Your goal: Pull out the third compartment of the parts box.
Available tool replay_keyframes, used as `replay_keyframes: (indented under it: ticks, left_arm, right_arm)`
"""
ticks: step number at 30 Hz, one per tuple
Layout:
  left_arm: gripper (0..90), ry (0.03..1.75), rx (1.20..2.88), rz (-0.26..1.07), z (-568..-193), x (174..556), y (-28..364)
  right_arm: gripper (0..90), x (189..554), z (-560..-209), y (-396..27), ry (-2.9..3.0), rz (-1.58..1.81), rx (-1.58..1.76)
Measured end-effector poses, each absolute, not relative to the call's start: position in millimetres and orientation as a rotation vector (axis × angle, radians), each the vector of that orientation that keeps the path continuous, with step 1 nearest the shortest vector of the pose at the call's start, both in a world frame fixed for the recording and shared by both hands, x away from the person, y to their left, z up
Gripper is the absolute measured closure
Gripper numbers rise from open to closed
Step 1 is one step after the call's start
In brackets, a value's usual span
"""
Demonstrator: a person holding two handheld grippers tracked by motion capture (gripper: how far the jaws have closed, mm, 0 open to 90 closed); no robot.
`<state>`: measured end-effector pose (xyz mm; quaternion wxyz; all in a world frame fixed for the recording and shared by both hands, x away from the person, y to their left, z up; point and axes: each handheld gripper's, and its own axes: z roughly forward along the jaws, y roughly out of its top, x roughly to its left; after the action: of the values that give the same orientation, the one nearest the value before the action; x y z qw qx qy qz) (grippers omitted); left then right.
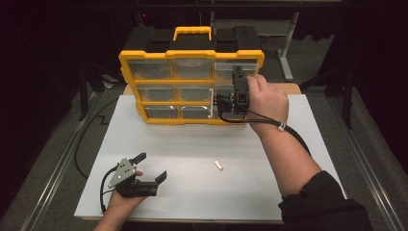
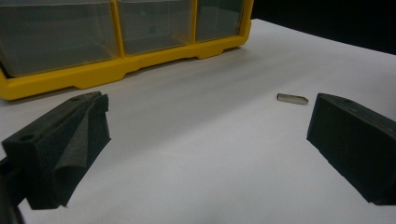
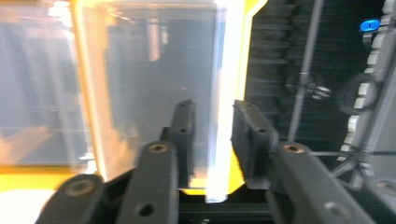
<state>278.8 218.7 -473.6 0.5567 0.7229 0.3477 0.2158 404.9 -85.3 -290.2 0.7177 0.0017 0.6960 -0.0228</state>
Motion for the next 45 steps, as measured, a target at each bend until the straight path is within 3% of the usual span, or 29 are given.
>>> replay_keyframes:
  ticks: [1,2,5,9,14,22,45]
  left_arm:
    - [0.3,0.819,1.709,0.509,-474,279,219]
    - [0.3,0.819,1.71,0.509,-474,279,219]
    - [0.3,0.823,1.716,0.515,-474,279,219]
    - [0.2,0.837,1.706,0.517,-473,279,219]
    - [0.2,0.832,1.713,0.508,-474,279,218]
    - [0.2,0.828,1.715,0.507,-474,279,219]
    - [0.2,0.81,1.722,0.493,-473,277,218]
  right_arm:
    - [64.5,405,-290,-85,1.54,-0.05,0.004]
    - [56.8,405,-289,-87,1.553,-0.051,0.001]
    - [45.8,407,-283,-90,1.571,-0.016,0.016]
    - [42.8,410,-275,-91,1.609,0.002,0.035]
    - [52.4,415,-272,-92,1.647,-0.03,0.044]
    - [77.9,414,-272,-94,1.614,-0.069,0.06]
    - [79.2,363,-276,-100,1.57,-0.037,0.012]
